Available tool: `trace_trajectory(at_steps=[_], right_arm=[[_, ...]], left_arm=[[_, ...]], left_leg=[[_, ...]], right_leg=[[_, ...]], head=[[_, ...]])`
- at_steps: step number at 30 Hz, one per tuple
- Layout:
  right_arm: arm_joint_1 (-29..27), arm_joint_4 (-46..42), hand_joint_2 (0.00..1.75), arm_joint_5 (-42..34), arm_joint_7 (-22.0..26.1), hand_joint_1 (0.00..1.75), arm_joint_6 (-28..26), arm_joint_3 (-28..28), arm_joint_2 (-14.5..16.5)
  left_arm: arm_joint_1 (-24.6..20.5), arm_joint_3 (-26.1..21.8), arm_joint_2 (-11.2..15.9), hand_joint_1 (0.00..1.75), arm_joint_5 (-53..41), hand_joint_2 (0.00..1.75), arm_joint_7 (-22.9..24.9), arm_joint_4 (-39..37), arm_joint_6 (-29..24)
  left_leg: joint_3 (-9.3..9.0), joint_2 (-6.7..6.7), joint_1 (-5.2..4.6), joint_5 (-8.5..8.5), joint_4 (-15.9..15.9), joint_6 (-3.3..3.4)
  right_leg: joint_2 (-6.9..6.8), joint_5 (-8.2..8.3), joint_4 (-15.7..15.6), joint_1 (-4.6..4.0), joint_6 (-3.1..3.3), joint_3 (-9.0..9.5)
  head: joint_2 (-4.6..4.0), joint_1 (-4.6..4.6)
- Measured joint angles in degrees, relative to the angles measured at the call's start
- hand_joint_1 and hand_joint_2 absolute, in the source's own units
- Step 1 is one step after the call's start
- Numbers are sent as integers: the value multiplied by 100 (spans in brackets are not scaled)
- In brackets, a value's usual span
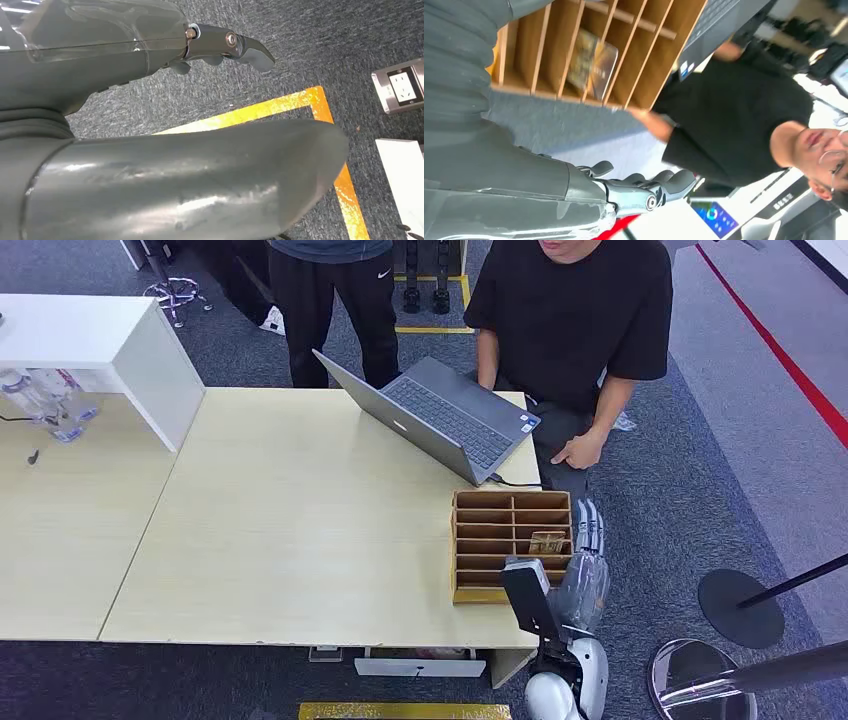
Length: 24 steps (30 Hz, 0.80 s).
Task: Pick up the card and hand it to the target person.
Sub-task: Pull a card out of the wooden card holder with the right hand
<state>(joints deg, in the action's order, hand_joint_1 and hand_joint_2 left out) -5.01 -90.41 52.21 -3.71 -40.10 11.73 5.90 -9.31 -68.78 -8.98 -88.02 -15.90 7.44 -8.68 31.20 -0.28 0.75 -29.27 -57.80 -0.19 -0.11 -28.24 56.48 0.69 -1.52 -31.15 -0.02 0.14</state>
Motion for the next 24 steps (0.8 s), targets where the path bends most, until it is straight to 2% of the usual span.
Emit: trace_trajectory(at_steps=[2, 4, 7, 10, 18, 24], right_arm=[[40, -53, 175, 168, -275, 0, -1, 11, -111], [128, -158, 175, 447, -815, 0, -1, 40, -346], [269, -314, 175, 720, -1508, 0, 3, 142, -773], [394, -452, 175, 956, -1917, 0, 101, 288, -1222], [617, -605, 175, 1552, -2468, 1, 1040, 632, -1984], [704, -606, 175, 1609, -2584, 2, 1365, 943, -2314]], left_arm=[[-7, 0, 0, 0, 0, 0, 4, 1, 15], [-18, 0, 0, 0, 0, 0, 11, 0, 38], [-35, 0, 0, 0, 0, 0, 25, -1, 63], [-48, 1, 0, 0, 0, 0, 29, 0, 82], [-88, 9, -10, 0, 0, 0, 78, 0, 134], [-115, 13, -26, 0, 0, 0, 95, 0, 153]], left_leg=[[0, 0, -1, 0, 0, 0], [0, 0, -1, 0, -1, 0], [0, 0, -3, 0, -1, 0], [0, 0, -2, 0, -2, 0], [0, -1, -1, 0, -1, 0], [1, -1, -1, 0, -1, 0]], right_leg=[[0, 0, 0, 1, 0, 0], [0, 0, 0, 2, 0, 0], [1, 0, 0, 3, -1, 0], [0, 0, 0, 2, -1, 0], [0, 0, 0, 0, 0, 0], [-1, 0, 0, 1, 0, 0]], head=[[0, -1], [0, 0], [0, 1], [0, 1], [0, 0], [0, 0]])
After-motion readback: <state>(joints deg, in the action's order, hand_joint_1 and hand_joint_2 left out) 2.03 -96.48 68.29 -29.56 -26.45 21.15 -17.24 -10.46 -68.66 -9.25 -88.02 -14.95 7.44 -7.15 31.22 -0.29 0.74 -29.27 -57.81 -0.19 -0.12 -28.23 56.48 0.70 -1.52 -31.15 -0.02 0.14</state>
